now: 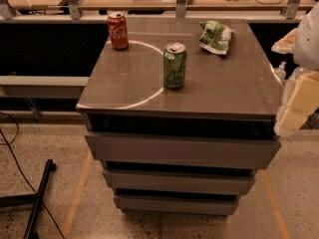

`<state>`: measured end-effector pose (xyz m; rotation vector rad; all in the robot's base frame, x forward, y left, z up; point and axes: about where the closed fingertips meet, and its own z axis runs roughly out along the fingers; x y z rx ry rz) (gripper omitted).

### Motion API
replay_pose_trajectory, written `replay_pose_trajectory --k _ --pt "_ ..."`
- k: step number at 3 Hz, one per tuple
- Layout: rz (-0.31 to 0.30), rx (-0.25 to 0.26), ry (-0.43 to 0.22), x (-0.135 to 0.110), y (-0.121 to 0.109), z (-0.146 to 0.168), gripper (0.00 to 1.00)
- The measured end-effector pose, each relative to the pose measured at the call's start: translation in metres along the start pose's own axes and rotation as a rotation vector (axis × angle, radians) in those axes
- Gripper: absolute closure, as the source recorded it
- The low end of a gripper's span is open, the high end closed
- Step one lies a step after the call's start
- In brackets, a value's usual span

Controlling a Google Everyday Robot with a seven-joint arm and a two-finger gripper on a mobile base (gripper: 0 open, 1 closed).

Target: Knock green can over

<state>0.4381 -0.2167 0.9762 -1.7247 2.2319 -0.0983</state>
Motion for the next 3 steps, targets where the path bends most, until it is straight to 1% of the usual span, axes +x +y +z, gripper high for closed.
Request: replay_pose_trajectory --k 1,2,3 --pt "0.000 0.003 -0.004 -0.001 -0.001 -0.001 0.00" --pt "-0.017 0.005 -0.076 -0.016 -0.024 0.007 0.00" --pt "-0.081 -0.009 -0.219 -0.059 -0.068 0.022 0.00"
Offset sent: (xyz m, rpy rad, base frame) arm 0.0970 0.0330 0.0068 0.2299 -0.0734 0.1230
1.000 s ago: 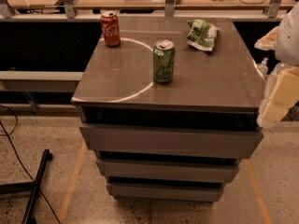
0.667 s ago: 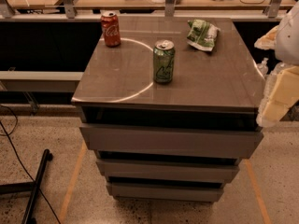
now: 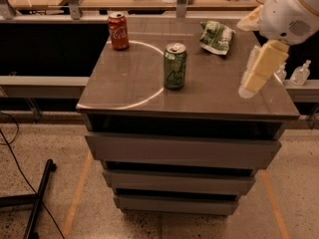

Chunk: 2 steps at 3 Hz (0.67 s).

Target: Knock green can over

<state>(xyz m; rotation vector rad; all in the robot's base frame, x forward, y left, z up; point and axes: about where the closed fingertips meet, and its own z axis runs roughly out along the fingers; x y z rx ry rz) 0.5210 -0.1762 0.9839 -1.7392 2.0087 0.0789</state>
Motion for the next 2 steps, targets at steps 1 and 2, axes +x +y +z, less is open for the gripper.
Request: replay_pose_trajectory --k 1,2 --pt "-0.066 -0.028 -0.156 -0.047 -0.039 0.022 0.00" --pt "-0.086 -0.071 -0.325 -0.093 -0.062 0.045 0.00"
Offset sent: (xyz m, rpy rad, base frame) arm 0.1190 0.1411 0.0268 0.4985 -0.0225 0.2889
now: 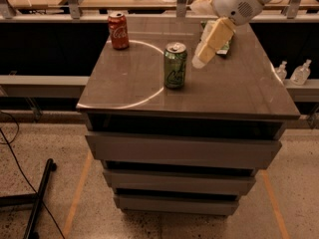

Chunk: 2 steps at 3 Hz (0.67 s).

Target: Knock green can over

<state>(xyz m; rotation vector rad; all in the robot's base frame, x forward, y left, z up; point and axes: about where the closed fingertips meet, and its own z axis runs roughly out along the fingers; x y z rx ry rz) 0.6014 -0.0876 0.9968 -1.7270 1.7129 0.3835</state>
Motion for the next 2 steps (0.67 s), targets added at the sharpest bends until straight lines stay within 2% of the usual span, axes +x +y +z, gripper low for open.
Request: replay_pose_trajectory --k 1,2 --pt "0.038 -0.042 -0.198 -0.023 -0.019 0.040 0.00" --pt "0.087 -0.049 -0.302 -0.022 -0.029 0.067 0.00"
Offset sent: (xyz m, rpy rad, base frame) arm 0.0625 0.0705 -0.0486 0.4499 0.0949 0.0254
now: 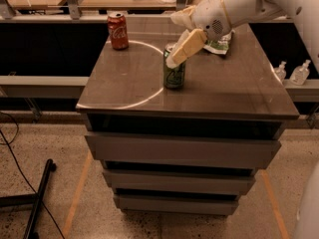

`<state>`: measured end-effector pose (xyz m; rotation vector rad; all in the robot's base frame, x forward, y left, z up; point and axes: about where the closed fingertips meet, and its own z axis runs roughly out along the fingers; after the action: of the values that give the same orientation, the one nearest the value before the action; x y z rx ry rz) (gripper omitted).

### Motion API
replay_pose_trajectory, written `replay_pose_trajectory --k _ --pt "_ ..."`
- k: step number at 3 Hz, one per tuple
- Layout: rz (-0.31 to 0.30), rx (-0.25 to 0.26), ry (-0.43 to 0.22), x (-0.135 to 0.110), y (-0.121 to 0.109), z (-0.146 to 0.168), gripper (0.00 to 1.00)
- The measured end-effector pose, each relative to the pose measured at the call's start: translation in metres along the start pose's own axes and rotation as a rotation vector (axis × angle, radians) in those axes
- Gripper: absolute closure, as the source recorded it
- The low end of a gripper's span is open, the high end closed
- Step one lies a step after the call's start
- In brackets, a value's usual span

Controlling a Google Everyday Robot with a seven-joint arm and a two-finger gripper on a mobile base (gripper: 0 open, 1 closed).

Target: Knock green can over

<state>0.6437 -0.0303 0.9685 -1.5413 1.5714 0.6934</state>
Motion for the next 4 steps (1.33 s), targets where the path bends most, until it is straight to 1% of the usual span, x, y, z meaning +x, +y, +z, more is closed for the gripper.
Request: replay_pose_trajectory --k 1,2,3,4 --pt "0.061 0.007 -0.099 0.016 -0.013 0.023 0.00" --pt "0.111 0.013 -0.178 0.032 -0.024 0.033 0.00" --pt "0.142 0.026 -0.252 0.048 -0.034 0.028 0.00" --pt "0.177 0.024 -0.332 0.065 -0.041 0.017 0.00"
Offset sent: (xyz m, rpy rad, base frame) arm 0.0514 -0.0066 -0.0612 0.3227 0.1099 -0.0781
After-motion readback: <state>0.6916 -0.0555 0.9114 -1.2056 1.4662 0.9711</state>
